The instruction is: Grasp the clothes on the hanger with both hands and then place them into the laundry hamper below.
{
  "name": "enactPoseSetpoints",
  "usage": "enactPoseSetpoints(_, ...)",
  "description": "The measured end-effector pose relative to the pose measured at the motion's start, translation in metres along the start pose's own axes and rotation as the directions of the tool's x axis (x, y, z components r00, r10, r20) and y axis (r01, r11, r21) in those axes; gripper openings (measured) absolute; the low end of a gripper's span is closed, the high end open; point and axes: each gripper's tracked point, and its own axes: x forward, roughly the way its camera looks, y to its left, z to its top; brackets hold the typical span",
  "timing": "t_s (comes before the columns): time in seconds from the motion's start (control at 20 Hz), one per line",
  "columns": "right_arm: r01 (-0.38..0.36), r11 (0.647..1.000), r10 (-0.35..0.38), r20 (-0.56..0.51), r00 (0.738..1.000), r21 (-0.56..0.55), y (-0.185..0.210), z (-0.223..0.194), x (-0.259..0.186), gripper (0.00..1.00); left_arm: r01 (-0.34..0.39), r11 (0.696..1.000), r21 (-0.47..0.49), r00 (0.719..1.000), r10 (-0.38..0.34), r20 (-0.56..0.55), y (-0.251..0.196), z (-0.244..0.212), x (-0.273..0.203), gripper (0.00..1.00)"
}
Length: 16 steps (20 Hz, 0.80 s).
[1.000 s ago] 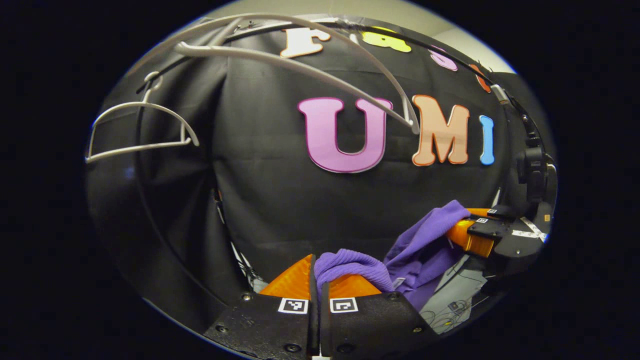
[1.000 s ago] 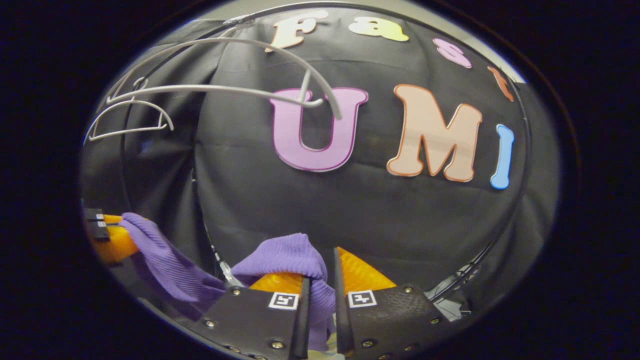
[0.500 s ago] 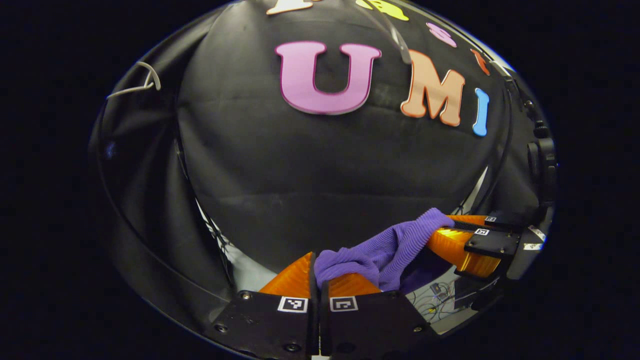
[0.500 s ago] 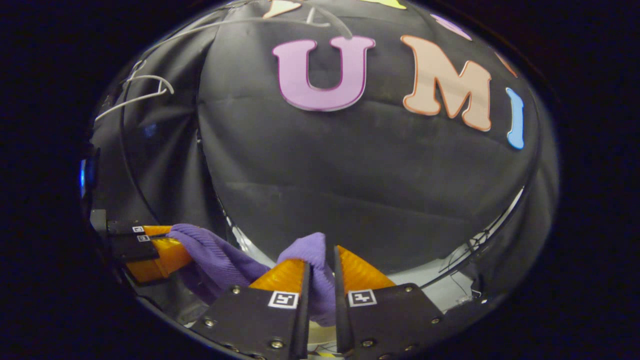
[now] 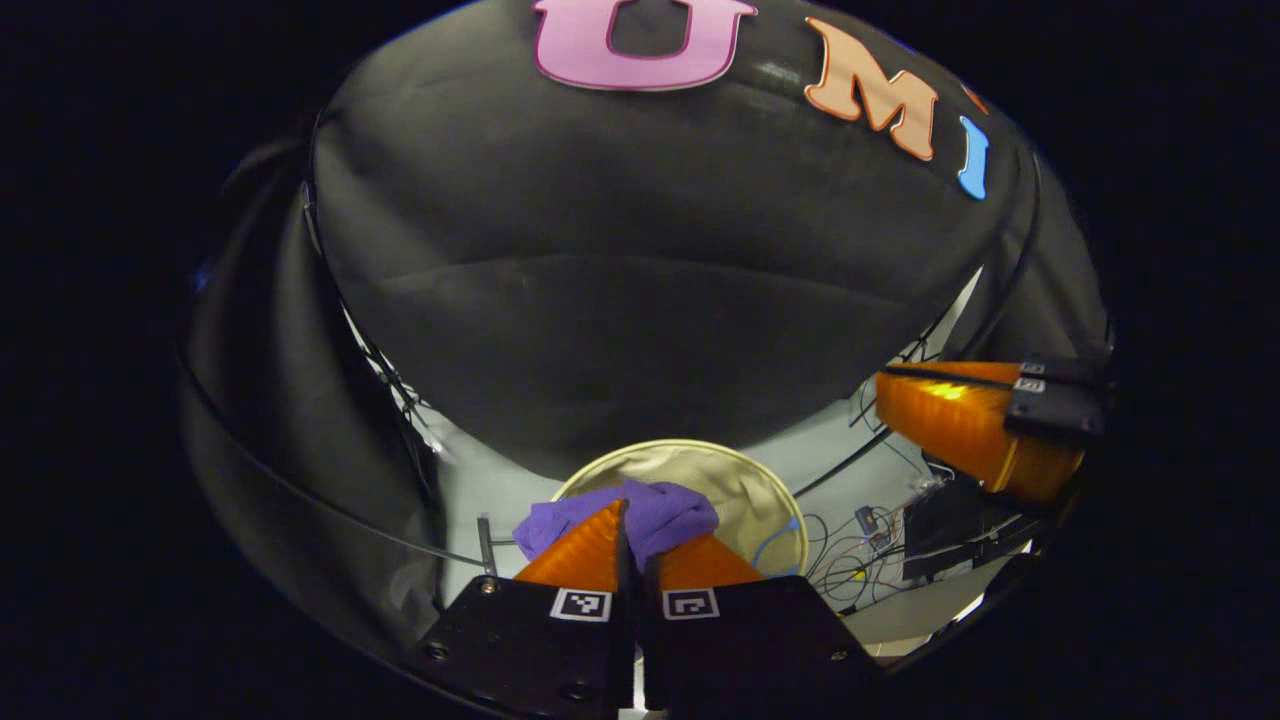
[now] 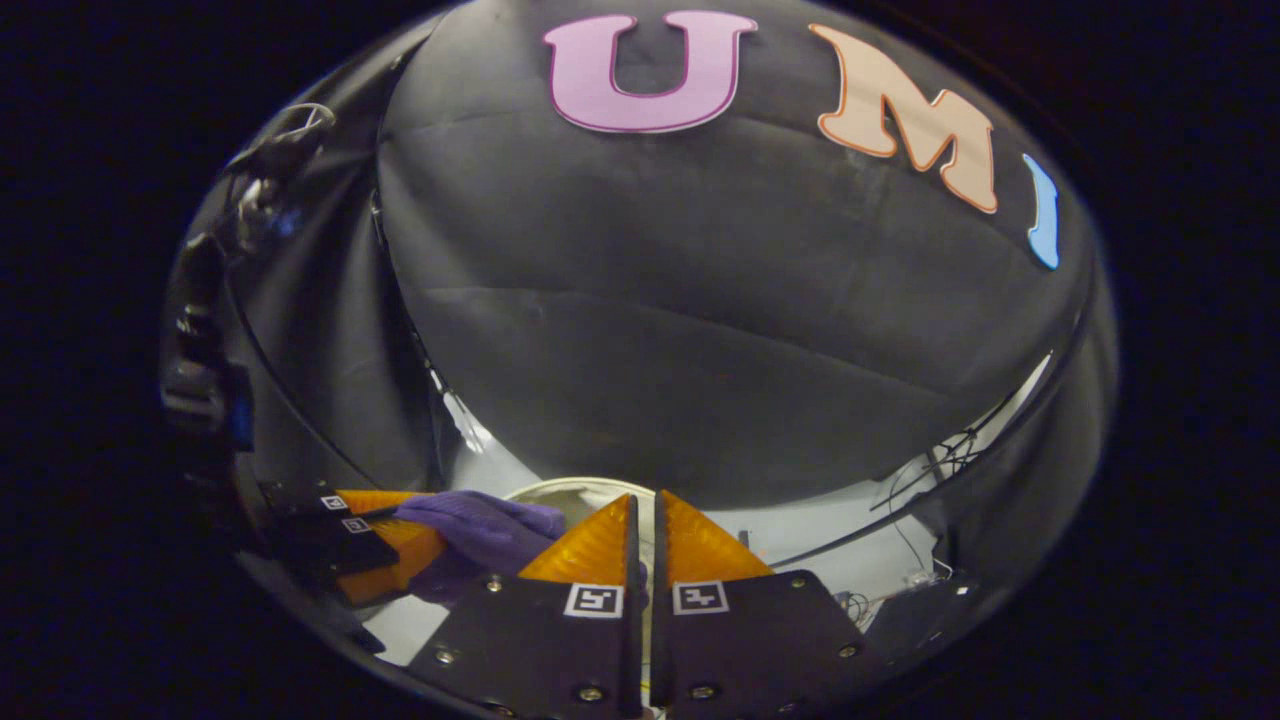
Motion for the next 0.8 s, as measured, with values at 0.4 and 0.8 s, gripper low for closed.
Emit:
enactPoseSetpoints(0.4, 0.004, 1.0, -0.004, -0.029, 1.0, 0.017, -0.007, -0.019, 0.004, 0.04, -0.004, 0.999, -0.039, 1.0, 0.003, -0.021, -0.007, -0.011, 0.007, 0.33)
enactPoseSetpoints(0.8, 0.011, 0.999, -0.011, 0.015, 1.0, 0.043, -0.021, 0.006, -0.035, 0.04, -0.024, 1.0, -0.02, 1.0, 0.024, 0.015, -0.008, 0.002, -0.035, 0.33)
